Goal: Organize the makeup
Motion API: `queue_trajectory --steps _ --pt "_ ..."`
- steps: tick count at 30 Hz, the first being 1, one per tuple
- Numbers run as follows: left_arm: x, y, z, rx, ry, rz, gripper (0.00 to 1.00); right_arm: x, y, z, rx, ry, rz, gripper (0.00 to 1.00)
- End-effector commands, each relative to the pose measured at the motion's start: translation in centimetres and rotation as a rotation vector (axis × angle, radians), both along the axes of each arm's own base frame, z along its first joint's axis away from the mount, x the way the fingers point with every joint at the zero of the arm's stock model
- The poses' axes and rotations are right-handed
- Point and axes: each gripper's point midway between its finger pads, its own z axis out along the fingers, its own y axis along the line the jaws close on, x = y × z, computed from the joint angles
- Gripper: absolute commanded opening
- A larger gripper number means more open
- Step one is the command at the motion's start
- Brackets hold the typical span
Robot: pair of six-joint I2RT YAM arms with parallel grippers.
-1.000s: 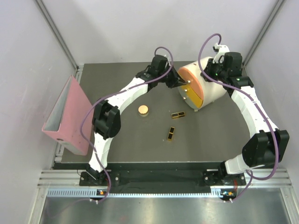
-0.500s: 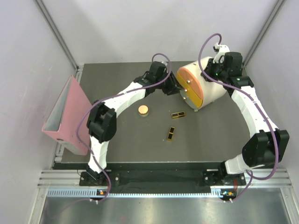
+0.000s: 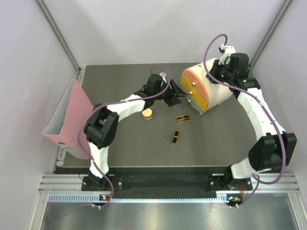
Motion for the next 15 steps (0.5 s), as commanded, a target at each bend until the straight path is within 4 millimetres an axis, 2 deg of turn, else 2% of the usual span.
queue_trajectory --steps 1,2,4,5,7,10,15 --pt "1.5 -1.2 4.3 -0.176 -0.113 0.001 0.61 -4.2 -1.4 -9.5 -0.077 0.355 -0.014 0.06" --pt "1.7 -1.4 3.8 -0.187 -0.104 0.001 0.61 -4.2 -1.4 -9.4 -0.078 0.353 -0.013 0.06" --pt "2.0 -1.7 4.3 -0.238 -0.101 0.007 0.55 -4.3 -1.5 -9.5 -0.081 0.355 -0.016 0.06" --pt "2.3 -1.9 3.5 -0.234 -0.082 0.011 0.53 -4.2 -1.6 -9.6 -0.083 0.356 -0.014 0.06" --pt "2.7 -2.1 3.3 -0.236 -0.070 0.022 0.51 -4.2 -1.6 -9.6 -0.084 0.357 -0.013 0.06" --pt "3.1 -2.4 2.3 -0.235 -0.059 0.024 0.43 -4.1 -1.7 -9.5 -0.085 0.353 -0.016 0.06" --pt "3.9 -2.5 1.8 -0.233 -0.066 0.038 0.44 -3.9 -1.8 -9.6 -0.088 0.355 -0.015 0.05"
